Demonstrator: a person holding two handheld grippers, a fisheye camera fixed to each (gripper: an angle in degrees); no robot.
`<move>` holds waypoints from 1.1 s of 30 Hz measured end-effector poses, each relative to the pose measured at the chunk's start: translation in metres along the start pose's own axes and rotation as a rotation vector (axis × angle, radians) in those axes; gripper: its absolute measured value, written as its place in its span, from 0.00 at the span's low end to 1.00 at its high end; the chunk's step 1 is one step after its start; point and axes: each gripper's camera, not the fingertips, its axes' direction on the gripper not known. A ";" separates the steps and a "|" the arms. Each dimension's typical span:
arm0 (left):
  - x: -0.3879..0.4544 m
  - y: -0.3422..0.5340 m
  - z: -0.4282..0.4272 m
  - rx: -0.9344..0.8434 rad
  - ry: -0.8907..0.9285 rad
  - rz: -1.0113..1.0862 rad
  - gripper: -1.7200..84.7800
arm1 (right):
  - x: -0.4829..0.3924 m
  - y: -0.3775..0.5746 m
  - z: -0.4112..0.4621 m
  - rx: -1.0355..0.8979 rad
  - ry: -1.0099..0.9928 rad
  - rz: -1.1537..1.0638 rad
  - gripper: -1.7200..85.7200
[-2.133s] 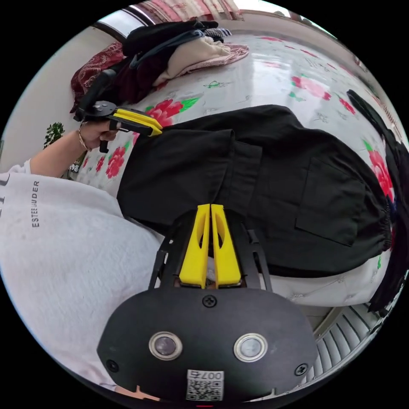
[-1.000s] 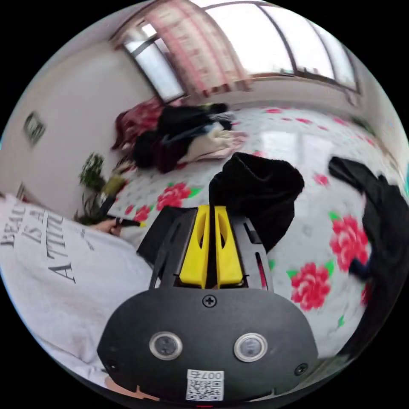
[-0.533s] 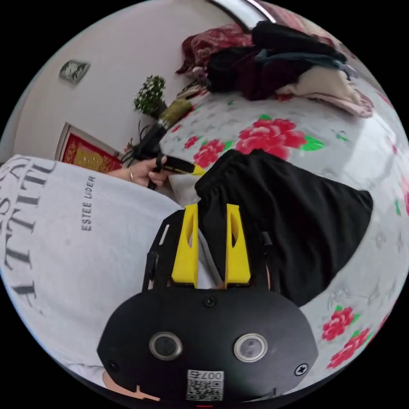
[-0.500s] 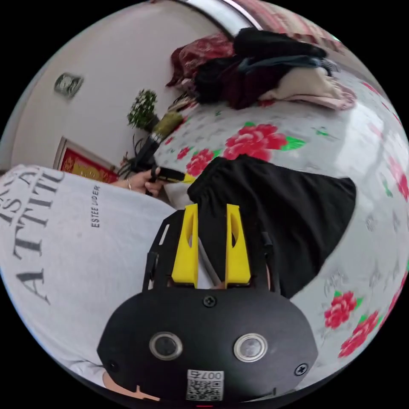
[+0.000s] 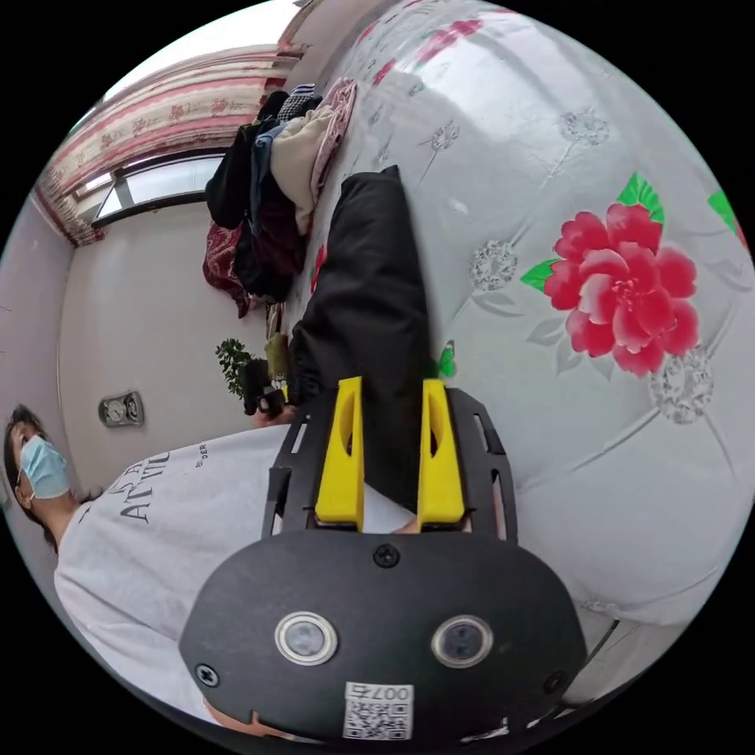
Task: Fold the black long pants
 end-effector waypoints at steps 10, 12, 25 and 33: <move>0.034 -0.029 -0.080 0.152 0.178 0.065 0.11 | -0.098 -0.039 -0.017 0.058 -0.072 -0.205 0.03; 0.047 -0.048 -0.113 0.201 0.205 0.101 0.11 | -0.145 -0.073 -0.025 0.067 -0.069 -0.297 0.03; 0.170 -0.265 -0.410 0.628 -0.110 0.355 0.12 | -0.465 -0.358 -0.015 0.285 -0.056 -0.738 0.04; 0.067 -0.281 -0.340 0.649 -0.578 0.105 0.13 | -0.393 -0.487 0.098 0.319 0.112 -0.503 0.09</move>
